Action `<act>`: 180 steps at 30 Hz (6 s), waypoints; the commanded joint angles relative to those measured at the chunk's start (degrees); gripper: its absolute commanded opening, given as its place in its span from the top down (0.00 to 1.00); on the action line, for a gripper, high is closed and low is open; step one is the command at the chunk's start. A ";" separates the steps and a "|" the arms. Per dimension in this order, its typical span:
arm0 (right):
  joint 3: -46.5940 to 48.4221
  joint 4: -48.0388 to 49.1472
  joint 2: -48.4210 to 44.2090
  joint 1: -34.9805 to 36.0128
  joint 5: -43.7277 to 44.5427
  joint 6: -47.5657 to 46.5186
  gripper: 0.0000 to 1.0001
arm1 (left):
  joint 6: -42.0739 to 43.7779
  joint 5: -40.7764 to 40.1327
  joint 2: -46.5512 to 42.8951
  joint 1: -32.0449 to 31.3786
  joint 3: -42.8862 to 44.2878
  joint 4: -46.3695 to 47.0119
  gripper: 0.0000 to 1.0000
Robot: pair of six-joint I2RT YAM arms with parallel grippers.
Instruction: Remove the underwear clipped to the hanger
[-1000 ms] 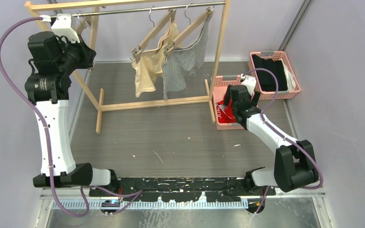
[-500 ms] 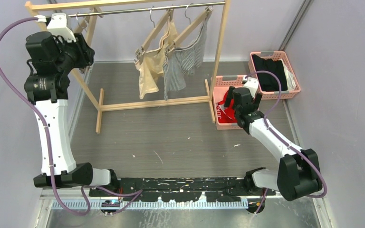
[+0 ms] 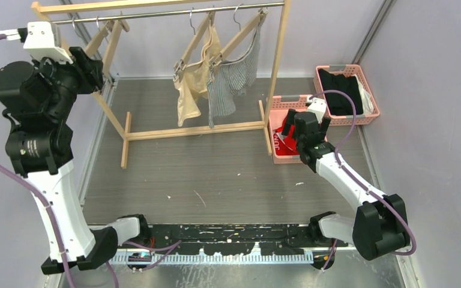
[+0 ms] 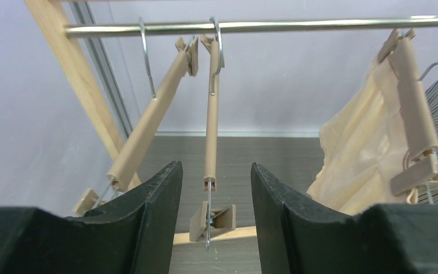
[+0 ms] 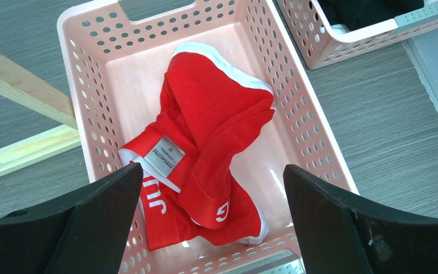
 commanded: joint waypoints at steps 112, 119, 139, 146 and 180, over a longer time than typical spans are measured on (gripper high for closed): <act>2.17 0.78 -5.09 22.89 14.81 -8.42 0.00 | 4.57 -12.70 15.06 -33.71 2.65 19.12 1.00; 1.87 1.22 -5.53 22.90 15.37 -8.18 0.00 | 3.48 -13.24 7.24 -33.70 -10.90 20.91 1.00; 2.32 5.17 -6.21 22.92 -0.22 -8.81 0.00 | -0.41 1.85 -21.54 -33.71 -48.31 -3.60 1.00; 5.19 6.51 -5.76 22.63 -18.45 -9.73 0.00 | 0.91 13.96 -28.08 -33.71 -54.94 -2.69 1.00; 10.68 1.51 -17.08 10.92 -56.41 -19.69 0.00 | 5.37 28.90 -30.38 -33.70 -55.97 5.14 1.00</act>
